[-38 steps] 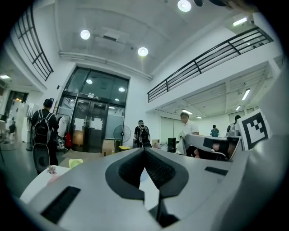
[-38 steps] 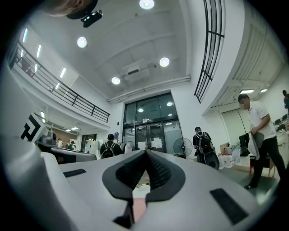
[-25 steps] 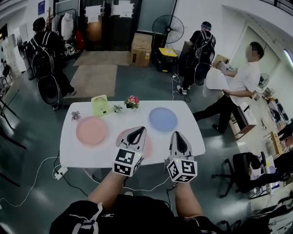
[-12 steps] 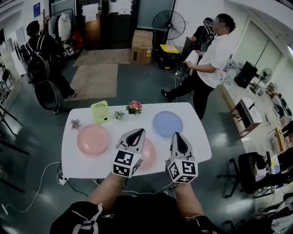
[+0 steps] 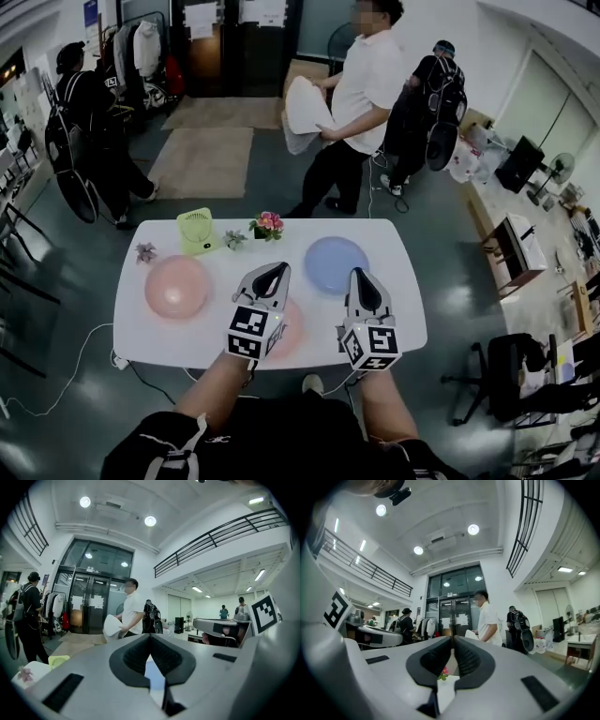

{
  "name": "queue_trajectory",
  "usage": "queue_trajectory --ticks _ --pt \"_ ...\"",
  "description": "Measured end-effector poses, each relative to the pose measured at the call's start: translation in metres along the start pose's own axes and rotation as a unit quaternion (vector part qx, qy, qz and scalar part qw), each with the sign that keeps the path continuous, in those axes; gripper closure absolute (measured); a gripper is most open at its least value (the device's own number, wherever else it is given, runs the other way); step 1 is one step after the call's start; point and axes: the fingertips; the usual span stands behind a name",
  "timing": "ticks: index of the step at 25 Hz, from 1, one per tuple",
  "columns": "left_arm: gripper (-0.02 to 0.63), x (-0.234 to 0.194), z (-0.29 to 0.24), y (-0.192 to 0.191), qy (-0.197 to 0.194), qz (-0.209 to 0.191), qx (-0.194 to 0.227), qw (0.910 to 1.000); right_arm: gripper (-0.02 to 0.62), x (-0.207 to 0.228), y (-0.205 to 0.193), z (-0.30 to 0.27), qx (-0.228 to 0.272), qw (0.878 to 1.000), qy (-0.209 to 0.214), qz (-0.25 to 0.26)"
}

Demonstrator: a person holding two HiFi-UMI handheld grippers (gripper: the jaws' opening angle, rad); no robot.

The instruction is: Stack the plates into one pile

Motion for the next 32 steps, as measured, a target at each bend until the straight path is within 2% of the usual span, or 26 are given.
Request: queue_trajectory --ticks 3,8,13,17,21,24,27,30,32 --pt "0.594 0.014 -0.028 -0.006 0.002 -0.003 0.000 1.0000 0.492 0.025 -0.009 -0.012 -0.002 1.000 0.027 -0.012" --pt "0.594 0.023 -0.059 -0.017 0.014 -0.013 -0.003 0.9998 0.482 0.064 -0.028 -0.034 -0.007 0.999 0.035 -0.013" --pt "0.594 0.018 -0.072 -0.028 0.034 -0.016 -0.010 0.9992 0.482 0.078 -0.052 -0.049 -0.017 0.998 0.055 0.002" --pt "0.594 0.011 -0.077 -0.032 0.053 -0.022 -0.014 0.9983 0.471 0.077 -0.091 -0.054 -0.063 0.993 0.095 0.034" --pt "0.594 0.004 -0.077 -0.035 0.069 -0.026 -0.015 0.9972 0.471 0.074 -0.135 -0.050 -0.119 0.984 0.133 0.022" --pt "0.594 -0.003 -0.074 -0.042 0.085 -0.027 -0.023 0.9957 0.471 0.073 -0.172 -0.046 -0.160 0.974 0.158 0.027" --pt "0.594 -0.009 -0.072 -0.045 0.100 -0.025 -0.029 0.9943 0.471 0.070 -0.211 -0.038 -0.207 0.959 0.191 0.044" --pt "0.594 -0.015 -0.071 -0.045 0.109 -0.028 -0.027 0.9932 0.471 0.065 -0.249 -0.028 -0.250 0.936 0.234 0.079" --pt "0.594 -0.018 -0.068 -0.048 0.117 -0.028 -0.028 0.9923 0.469 0.063 -0.277 -0.019 -0.282 0.916 0.264 0.103"
Point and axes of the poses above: the fingertips, and each gripper's own axes: z backward along the fingers, x to its right, y out of its top, and after that the axes turned 13 degrees about x, right-handed
